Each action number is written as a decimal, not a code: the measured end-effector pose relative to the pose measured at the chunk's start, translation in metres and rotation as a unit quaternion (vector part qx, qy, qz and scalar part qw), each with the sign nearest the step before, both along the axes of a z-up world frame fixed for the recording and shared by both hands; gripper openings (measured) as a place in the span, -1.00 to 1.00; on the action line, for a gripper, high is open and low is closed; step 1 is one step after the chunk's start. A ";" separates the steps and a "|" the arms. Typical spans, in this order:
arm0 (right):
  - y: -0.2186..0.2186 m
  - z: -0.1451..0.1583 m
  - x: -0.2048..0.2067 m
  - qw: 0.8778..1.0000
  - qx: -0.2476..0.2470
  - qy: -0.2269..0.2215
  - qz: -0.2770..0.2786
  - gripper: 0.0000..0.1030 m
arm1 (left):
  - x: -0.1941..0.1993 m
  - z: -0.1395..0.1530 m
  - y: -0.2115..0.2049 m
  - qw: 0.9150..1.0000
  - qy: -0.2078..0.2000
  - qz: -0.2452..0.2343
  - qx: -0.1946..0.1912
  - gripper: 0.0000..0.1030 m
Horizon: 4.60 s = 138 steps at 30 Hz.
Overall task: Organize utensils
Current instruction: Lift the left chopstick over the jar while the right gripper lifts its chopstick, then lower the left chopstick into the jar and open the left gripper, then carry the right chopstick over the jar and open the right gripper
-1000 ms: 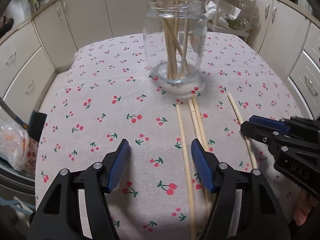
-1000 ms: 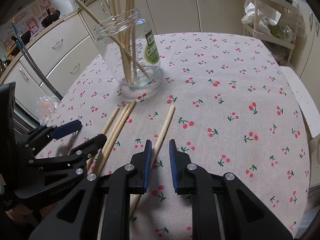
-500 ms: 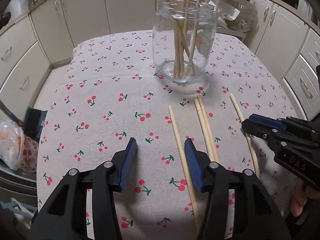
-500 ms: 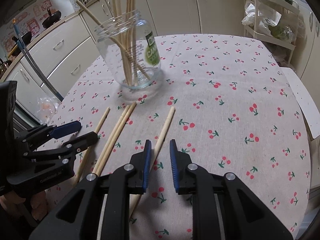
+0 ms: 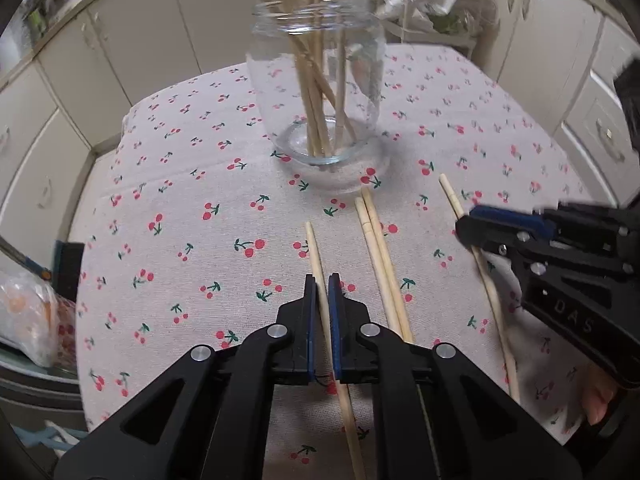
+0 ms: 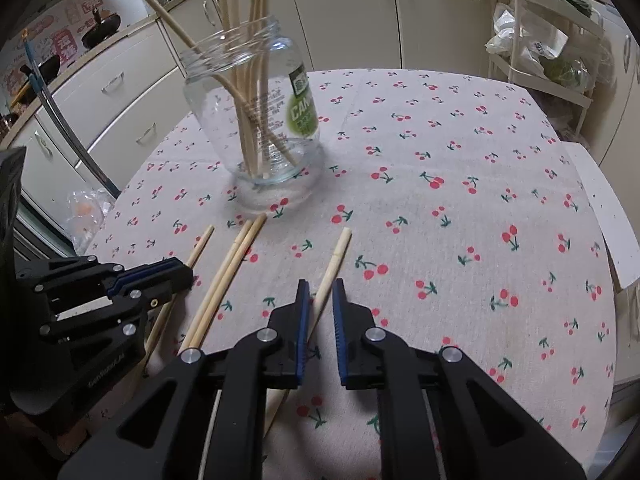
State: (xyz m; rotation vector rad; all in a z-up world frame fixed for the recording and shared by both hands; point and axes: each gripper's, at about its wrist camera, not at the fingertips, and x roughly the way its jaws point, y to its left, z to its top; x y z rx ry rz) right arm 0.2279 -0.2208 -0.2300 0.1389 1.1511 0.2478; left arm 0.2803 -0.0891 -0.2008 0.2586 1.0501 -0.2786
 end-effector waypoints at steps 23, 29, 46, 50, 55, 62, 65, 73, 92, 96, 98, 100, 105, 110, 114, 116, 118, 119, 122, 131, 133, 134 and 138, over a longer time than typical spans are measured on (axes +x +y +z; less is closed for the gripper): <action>-0.031 -0.009 -0.001 0.992 0.111 0.023 -0.063 -0.88 | 0.013 0.142 0.048 0.931 -0.242 0.023 -0.272 -0.91; -0.034 -0.009 -0.003 0.990 0.121 0.023 -0.068 -0.88 | 0.038 0.167 0.034 0.905 -0.303 0.046 -0.295 -0.91; -0.038 -0.011 -0.004 0.987 0.140 0.024 -0.079 -0.88 | 0.086 0.174 0.008 0.862 -0.419 0.130 -0.254 -0.91; -0.039 -0.011 -0.003 0.986 0.142 0.023 -0.080 -0.88 | 0.089 0.165 -0.002 0.859 -0.439 0.131 -0.229 -0.91; -0.039 -0.011 -0.003 0.986 0.143 0.023 -0.081 -0.88 | 0.090 0.152 -0.007 0.865 -0.436 0.124 -0.215 -0.91; -0.039 -0.011 -0.003 0.986 0.144 0.023 -0.081 -0.88 | 0.086 0.131 -0.007 0.879 -0.421 0.115 -0.195 -0.91; -0.039 -0.011 -0.003 0.986 0.144 0.023 -0.081 -0.88 | 0.084 0.124 -0.007 0.884 -0.414 0.110 -0.185 -0.91; -0.039 -0.012 -0.001 0.985 0.147 0.024 -0.082 -0.88 | 0.079 0.119 -0.004 0.893 -0.407 0.105 -0.160 -0.91; -0.042 -0.012 -0.003 0.984 0.155 0.023 -0.084 -0.88 | 0.058 0.131 -0.003 0.913 -0.376 0.086 -0.134 -0.25; -0.040 -0.011 -0.003 0.985 0.152 0.022 -0.082 -0.88 | 0.051 0.134 -0.005 0.916 -0.371 0.083 -0.131 -0.11; -0.041 -0.011 -0.003 0.985 0.150 0.022 -0.081 -0.88 | 0.045 0.136 -0.003 0.916 -0.370 0.082 -0.131 -0.05; -0.040 -0.011 -0.002 0.986 0.147 0.021 -0.079 -0.88 | 0.042 0.137 -0.002 0.917 -0.367 0.082 -0.131 -0.01; -0.035 -0.009 -0.003 0.987 0.140 0.018 -0.077 -0.88 | 0.020 0.140 0.020 0.917 -0.364 0.098 -0.132 0.35; -0.047 -0.009 -0.004 0.978 0.177 0.019 -0.105 -0.88 | 0.001 0.121 0.067 0.919 -0.337 0.147 -0.143 0.52; -0.059 0.010 -0.002 0.964 0.233 -0.022 -0.128 -0.88 | 0.000 0.086 0.099 0.930 -0.280 0.187 -0.147 0.52; -0.061 0.024 0.002 0.957 0.252 -0.051 -0.136 -0.88 | 0.001 0.070 0.110 0.933 -0.252 0.202 -0.157 0.52; -0.062 0.040 0.009 0.948 0.267 -0.086 -0.147 -0.88 | 0.001 0.056 0.118 0.933 -0.231 0.216 -0.170 0.52; -0.062 0.050 0.015 0.944 0.273 -0.107 -0.153 -0.88 | 0.002 0.050 0.121 0.933 -0.225 0.220 -0.174 0.52; -0.059 0.083 0.030 0.933 0.275 -0.171 -0.159 -0.88 | 0.004 0.038 0.125 0.932 -0.213 0.229 -0.184 0.52; -0.048 0.153 0.057 0.911 0.259 -0.287 -0.143 -0.88 | 0.011 0.025 0.145 0.921 -0.186 0.248 -0.234 0.57; -0.050 0.154 0.057 0.914 0.255 -0.285 -0.138 -0.89 | 0.011 0.023 0.148 0.919 -0.183 0.253 -0.240 0.58; -0.051 0.153 0.058 0.916 0.248 -0.281 -0.140 -0.89 | 0.012 0.022 0.149 0.919 -0.181 0.254 -0.242 0.58; -0.052 0.125 0.072 0.949 0.181 -0.215 -0.142 -0.88 | 0.013 0.021 0.148 0.918 -0.178 0.256 -0.245 0.60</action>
